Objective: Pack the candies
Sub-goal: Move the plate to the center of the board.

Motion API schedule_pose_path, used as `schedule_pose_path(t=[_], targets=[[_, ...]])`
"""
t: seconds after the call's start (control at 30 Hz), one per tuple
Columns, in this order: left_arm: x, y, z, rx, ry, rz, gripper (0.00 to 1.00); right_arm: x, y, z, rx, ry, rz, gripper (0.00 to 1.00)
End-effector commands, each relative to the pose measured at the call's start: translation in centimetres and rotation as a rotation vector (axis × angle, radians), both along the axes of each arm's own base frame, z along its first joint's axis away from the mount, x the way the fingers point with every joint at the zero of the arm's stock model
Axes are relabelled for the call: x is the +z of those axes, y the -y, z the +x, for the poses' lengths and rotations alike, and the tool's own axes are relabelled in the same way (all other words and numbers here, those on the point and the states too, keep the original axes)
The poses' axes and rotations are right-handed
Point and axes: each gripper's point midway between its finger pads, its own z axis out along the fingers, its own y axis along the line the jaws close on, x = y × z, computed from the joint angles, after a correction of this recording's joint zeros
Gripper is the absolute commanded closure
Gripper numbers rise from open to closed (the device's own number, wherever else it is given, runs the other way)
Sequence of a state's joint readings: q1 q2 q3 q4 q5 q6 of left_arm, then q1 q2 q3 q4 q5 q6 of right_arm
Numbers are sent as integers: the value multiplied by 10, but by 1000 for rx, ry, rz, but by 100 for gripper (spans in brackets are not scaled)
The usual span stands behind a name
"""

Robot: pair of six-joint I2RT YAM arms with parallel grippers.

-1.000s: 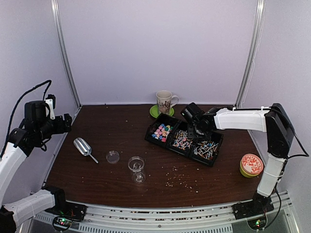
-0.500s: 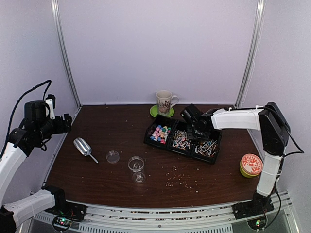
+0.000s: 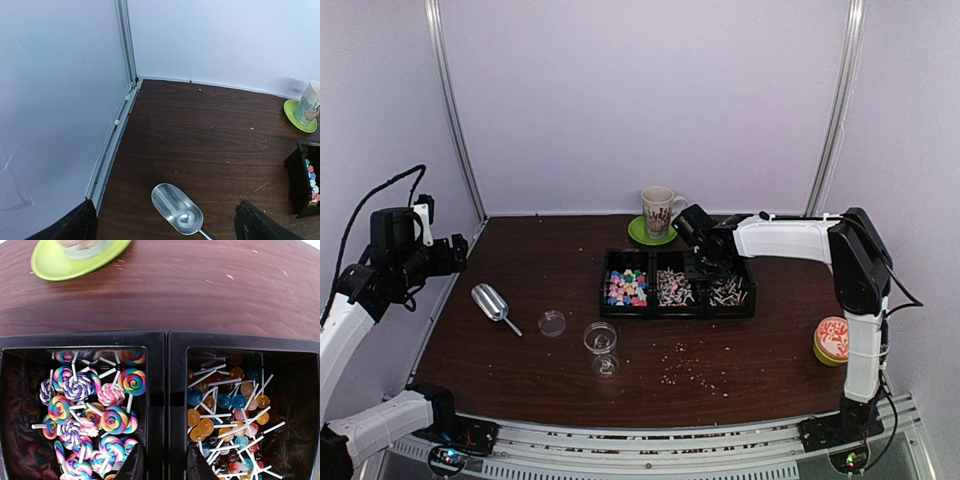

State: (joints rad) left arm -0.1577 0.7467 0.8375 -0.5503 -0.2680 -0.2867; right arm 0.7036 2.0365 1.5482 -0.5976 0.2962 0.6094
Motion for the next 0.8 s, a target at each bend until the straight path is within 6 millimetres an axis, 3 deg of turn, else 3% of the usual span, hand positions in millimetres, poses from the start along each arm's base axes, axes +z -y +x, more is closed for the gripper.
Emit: schedule_pose_path(t=[0.0, 0.3, 0.5, 0.57, 0.77], targets=[[1, -1, 1, 3, 11, -11, 2, 5, -27, 8, 56, 23, -27, 78], [1, -1, 1, 1, 11, -9, 2, 6, -75, 28, 110, 28, -13, 80], [0, 1, 2, -8, 7, -9, 2, 4, -106, 30, 180, 31, 3, 79], [-1, 2, 2, -14, 4, -9, 2, 12, -117, 33, 209, 52, 21, 78], [-6, 8, 4, -56, -14, -6, 2, 22, -131, 29, 295, 85, -3, 73]])
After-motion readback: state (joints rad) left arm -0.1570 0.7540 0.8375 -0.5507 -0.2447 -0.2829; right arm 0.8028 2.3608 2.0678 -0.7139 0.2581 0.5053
